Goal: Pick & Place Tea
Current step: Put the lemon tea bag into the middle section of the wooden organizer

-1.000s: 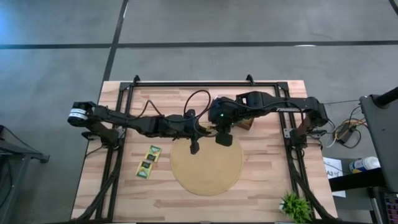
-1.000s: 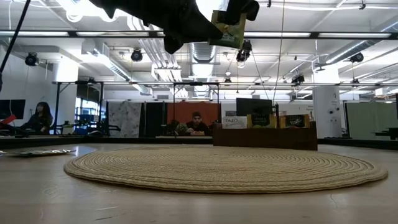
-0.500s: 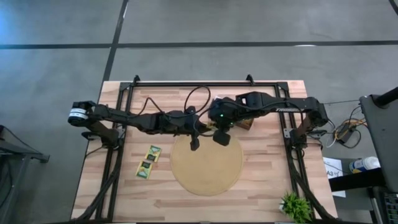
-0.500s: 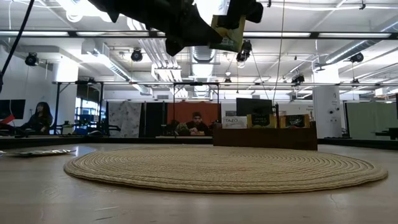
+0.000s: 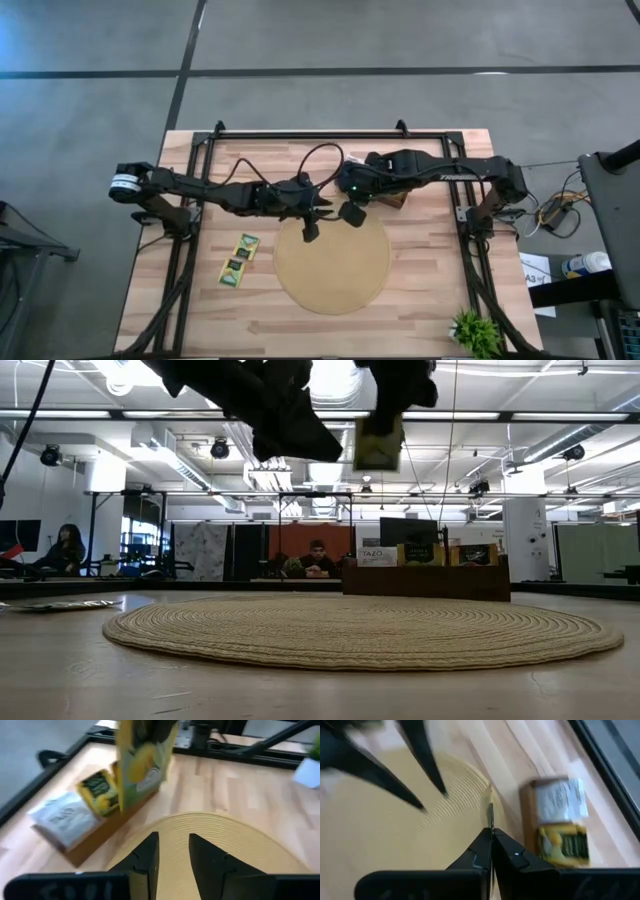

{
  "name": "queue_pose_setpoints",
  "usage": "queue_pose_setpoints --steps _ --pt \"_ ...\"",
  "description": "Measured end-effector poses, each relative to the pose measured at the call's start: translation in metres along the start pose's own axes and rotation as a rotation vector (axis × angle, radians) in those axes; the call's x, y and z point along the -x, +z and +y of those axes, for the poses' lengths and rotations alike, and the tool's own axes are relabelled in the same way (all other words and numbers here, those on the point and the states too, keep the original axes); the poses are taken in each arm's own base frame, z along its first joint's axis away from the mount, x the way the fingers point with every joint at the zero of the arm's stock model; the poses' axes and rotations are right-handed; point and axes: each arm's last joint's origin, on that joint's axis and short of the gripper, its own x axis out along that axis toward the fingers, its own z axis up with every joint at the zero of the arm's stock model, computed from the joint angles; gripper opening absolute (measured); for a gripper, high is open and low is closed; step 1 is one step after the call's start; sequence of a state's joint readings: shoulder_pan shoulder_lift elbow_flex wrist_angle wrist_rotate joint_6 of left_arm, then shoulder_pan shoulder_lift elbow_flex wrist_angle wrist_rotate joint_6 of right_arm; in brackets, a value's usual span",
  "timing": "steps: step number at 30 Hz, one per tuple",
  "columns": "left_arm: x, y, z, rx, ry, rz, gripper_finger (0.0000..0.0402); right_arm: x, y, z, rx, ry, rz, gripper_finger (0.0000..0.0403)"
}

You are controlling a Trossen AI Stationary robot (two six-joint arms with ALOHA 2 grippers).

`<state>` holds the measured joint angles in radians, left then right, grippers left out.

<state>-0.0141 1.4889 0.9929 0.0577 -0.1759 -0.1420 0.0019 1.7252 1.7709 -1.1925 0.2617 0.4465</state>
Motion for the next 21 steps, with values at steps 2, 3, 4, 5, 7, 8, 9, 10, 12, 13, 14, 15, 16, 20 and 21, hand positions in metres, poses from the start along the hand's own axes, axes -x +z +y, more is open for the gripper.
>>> queue_pose_setpoints --steps 2,3,4,5,7,8,9,10,12,13,14,15,16,20,21 --pt "0.002 0.001 0.003 -0.007 0.044 -0.001 0.0102 -0.011 -0.006 -0.005 0.003 -0.023 0.061 0.0008" --pt "0.004 0.002 0.004 -0.006 0.065 -0.005 0.0103 -0.017 -0.009 -0.008 0.001 -0.025 0.09 0.0008" --pt "0.005 0.003 0.005 -0.004 0.084 -0.014 0.0103 -0.024 -0.012 -0.01 0.0 -0.028 0.115 0.0008" --pt "0.008 0.005 0.007 -0.001 0.102 -0.026 0.0103 -0.032 -0.016 -0.012 0.007 -0.03 0.143 0.0008" --pt "0.014 0.006 0.011 0.005 0.131 -0.04 0.0103 -0.045 -0.023 -0.014 0.037 -0.034 0.174 0.0008" --pt "0.017 0.006 0.013 0.006 0.142 -0.045 0.0103 -0.052 -0.025 -0.015 0.043 -0.033 0.172 0.0008" --pt "0.02 0.006 0.015 0.007 0.151 -0.052 0.0103 -0.057 -0.027 -0.016 0.046 -0.033 0.17 0.0008" --pt "0.024 0.005 0.017 0.01 0.16 -0.056 0.0103 -0.062 -0.029 -0.017 0.053 -0.032 0.172 0.0008" --pt "0.031 0.004 0.022 0.02 0.172 -0.063 0.0103 -0.071 -0.034 -0.02 0.074 -0.035 0.177 0.0008" --pt "0.034 0.003 0.025 0.033 0.179 -0.062 0.0103 -0.075 -0.037 -0.021 0.082 -0.039 0.185 0.0008" --pt "0.036 0.0 0.027 0.046 0.193 -0.056 0.0103 -0.079 -0.04 -0.023 0.085 -0.043 0.192 0.0008" --pt "0.039 -0.002 0.03 0.062 0.208 -0.055 0.0103 -0.081 -0.043 -0.026 0.088 -0.046 0.197 0.0008" --pt "0.041 -0.005 0.032 0.076 0.227 -0.056 0.0103 -0.083 -0.045 -0.028 0.095 -0.051 0.202 0.0008" --pt "0.049 -0.016 0.038 0.123 0.287 -0.057 0.0103 -0.091 -0.054 -0.044 0.08 -0.068 0.207 0.0008" --pt "0.05 -0.019 0.038 0.13 0.292 -0.055 0.0103 -0.093 -0.055 -0.048 0.066 -0.07 0.195 0.0008"
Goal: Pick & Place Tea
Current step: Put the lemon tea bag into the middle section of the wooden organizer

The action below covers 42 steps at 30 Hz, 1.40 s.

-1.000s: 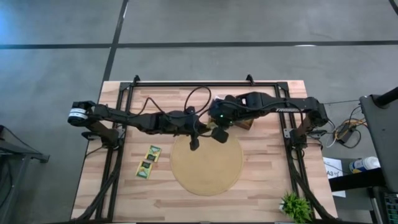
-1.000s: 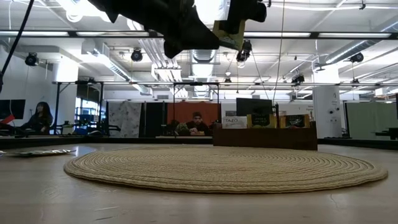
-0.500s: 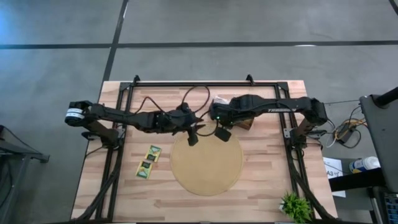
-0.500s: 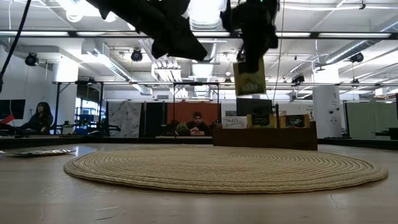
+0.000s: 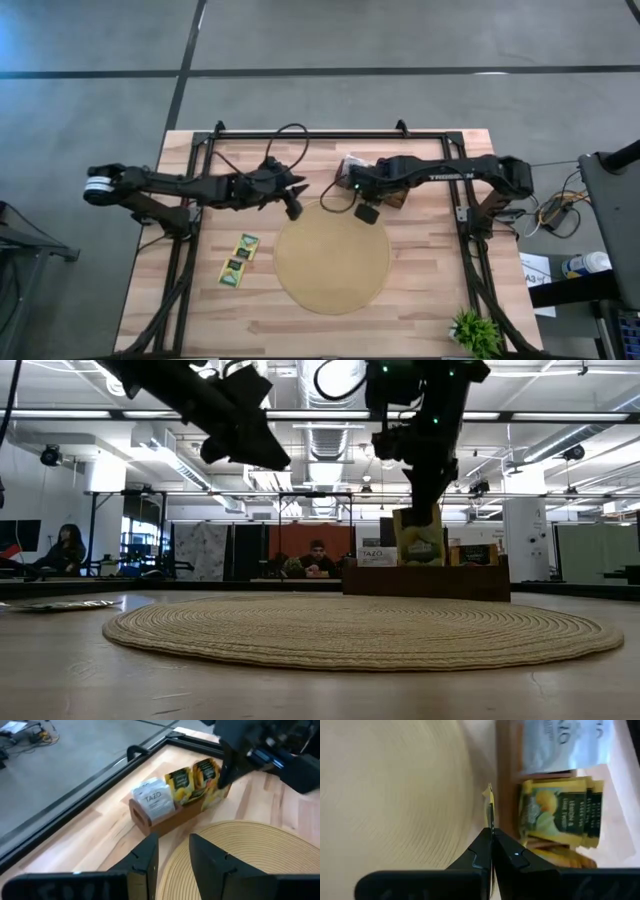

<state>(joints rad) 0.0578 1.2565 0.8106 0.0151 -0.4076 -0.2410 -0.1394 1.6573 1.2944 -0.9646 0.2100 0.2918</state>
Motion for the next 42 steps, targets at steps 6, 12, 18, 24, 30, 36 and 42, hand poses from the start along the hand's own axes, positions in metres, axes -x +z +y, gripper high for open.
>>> queue_pose_setpoints --steps 6,12,18,24,30,36,42 --pt "0.004 -0.006 0.004 0.021 0.009 0.004 0.0103 0.0 -0.009 -0.022 -0.067 -0.003 -0.044 0.0008" --pt "0.003 -0.005 0.004 0.028 0.024 -0.011 0.0103 -0.004 -0.012 -0.034 -0.075 -0.014 -0.053 0.0008" --pt "0.002 -0.005 0.006 0.031 0.037 -0.015 0.0103 -0.011 -0.008 -0.037 -0.07 0.0 -0.114 0.0008" --pt "0.002 -0.005 0.007 0.031 0.043 -0.013 0.0103 -0.021 -0.015 -0.043 -0.065 -0.012 -0.074 0.0008" --pt "0.002 -0.005 0.008 0.028 0.046 -0.008 0.0103 -0.027 -0.018 -0.042 -0.068 0.009 -0.085 0.0008" --pt "0.002 -0.01 0.009 0.003 0.059 0.047 0.0103 -0.029 -0.018 -0.042 -0.036 0.007 -0.086 0.0008" --pt "0.005 -0.015 0.011 -0.013 0.074 0.101 0.0103 -0.033 -0.022 -0.042 -0.037 0.011 -0.066 0.0009"
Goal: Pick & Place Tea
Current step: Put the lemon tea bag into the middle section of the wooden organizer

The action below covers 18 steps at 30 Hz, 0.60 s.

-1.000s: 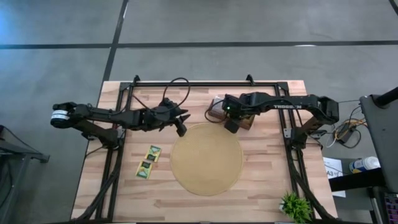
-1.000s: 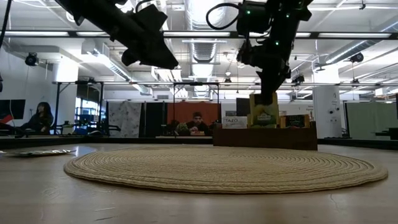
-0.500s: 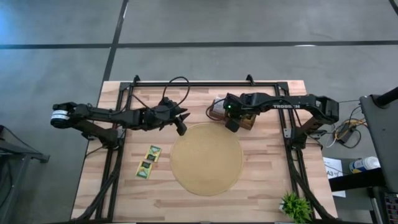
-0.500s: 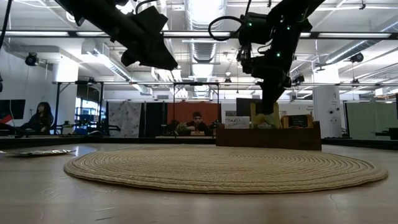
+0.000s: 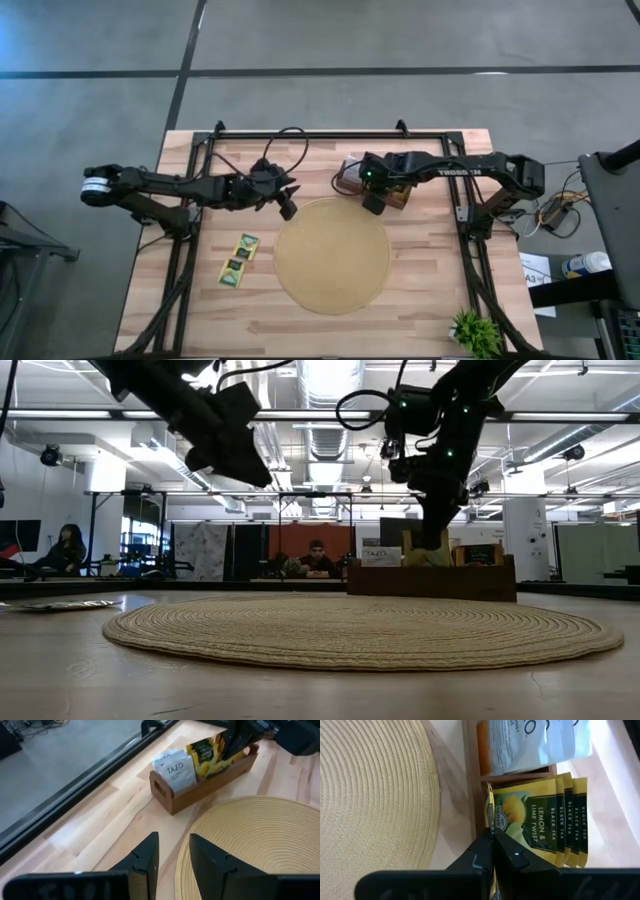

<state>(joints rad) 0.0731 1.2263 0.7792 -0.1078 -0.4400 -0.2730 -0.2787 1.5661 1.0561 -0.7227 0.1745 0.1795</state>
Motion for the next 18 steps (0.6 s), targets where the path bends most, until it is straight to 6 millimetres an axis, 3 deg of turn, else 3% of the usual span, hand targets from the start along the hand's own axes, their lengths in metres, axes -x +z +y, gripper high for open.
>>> queue_pose_setpoints --steps 5,11,18 --pt "0.0 -0.002 0.001 0.008 0.004 0.016 0.0103 -0.005 -0.005 0.0 0.002 -0.003 0.019 0.0023" --pt "0.001 -0.006 0.002 0.004 0.017 0.057 0.0103 -0.008 -0.01 -0.001 0.003 -0.019 0.035 0.0081" --pt "0.013 -0.016 0.009 0.021 0.016 0.194 0.0103 0.003 0.003 -0.002 -0.011 -0.063 -0.021 0.013"
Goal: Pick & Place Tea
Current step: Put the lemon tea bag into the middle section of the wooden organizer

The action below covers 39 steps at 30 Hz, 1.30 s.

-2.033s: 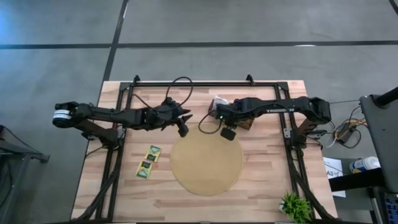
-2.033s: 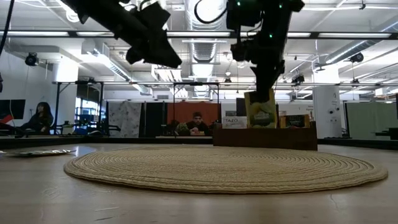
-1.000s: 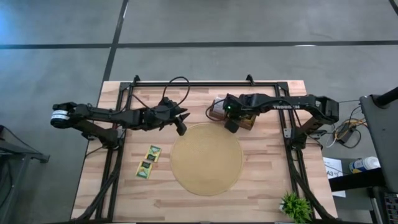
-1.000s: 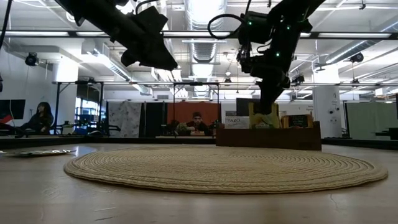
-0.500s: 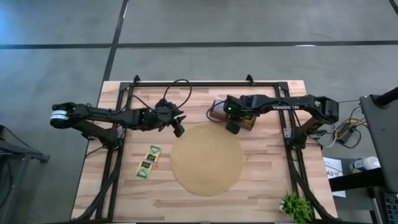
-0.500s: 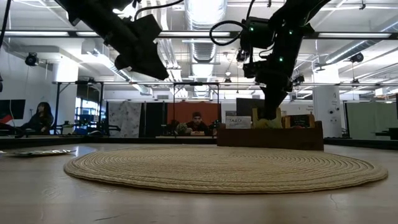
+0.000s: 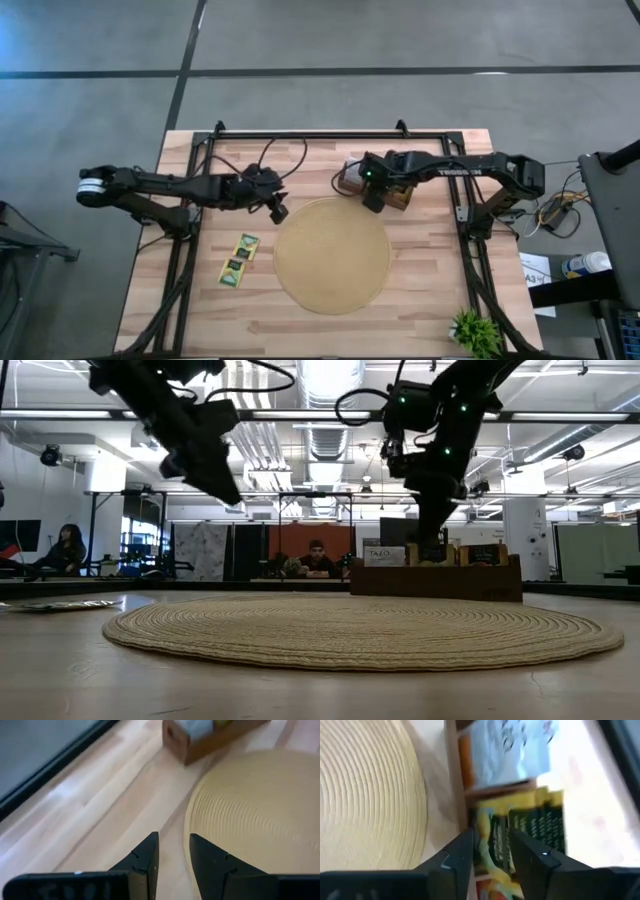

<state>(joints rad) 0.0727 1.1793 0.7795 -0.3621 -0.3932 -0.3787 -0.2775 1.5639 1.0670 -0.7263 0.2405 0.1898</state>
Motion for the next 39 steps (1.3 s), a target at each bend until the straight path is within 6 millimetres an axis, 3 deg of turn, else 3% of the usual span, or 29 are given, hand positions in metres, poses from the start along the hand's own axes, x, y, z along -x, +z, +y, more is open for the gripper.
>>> queue_pose_setpoints --steps 11,20,25,39 --pt "0.025 -0.037 0.025 0.014 0.128 0.313 0.0103 0.029 0.03 0.0 0.0 -0.012 -0.134 0.0155" --pt "0.012 -0.097 0.03 0.05 0.016 0.601 0.0103 0.061 0.061 0.015 -0.091 0.311 -0.319 0.0148" --pt "0.013 -0.103 0.023 0.04 -0.055 0.622 0.0103 0.072 0.069 0.035 -0.101 0.379 -0.407 0.0146" --pt "0.01 -0.124 0.018 0.062 -0.153 0.683 0.0103 0.044 0.075 0.102 -0.091 0.455 -0.308 0.0146"
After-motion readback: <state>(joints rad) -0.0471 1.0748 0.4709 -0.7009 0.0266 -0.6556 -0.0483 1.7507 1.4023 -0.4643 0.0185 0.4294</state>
